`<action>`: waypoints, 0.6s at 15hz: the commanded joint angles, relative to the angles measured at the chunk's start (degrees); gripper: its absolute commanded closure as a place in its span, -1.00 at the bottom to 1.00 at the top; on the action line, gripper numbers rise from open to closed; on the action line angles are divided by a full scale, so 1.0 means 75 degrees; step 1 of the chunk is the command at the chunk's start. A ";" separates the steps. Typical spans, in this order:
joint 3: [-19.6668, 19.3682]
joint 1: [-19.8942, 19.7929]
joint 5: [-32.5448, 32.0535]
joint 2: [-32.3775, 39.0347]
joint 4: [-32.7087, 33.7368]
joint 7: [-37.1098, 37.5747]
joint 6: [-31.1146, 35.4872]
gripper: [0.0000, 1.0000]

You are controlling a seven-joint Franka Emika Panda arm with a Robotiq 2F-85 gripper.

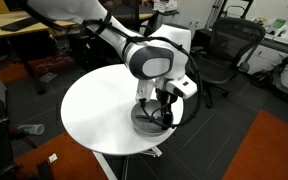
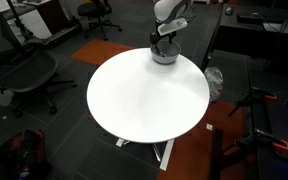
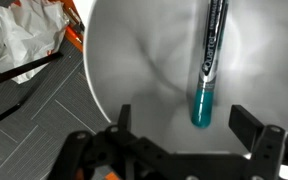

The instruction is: Remove the marker from the mug cup and place it on the table

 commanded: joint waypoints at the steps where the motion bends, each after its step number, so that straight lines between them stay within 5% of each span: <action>1: 0.0166 -0.0197 0.0082 0.0327 0.0708 -0.0376 -0.0625 -1.00; 9: 0.0234 -0.0212 0.0034 0.0538 0.1080 -0.0720 -0.1176 -1.00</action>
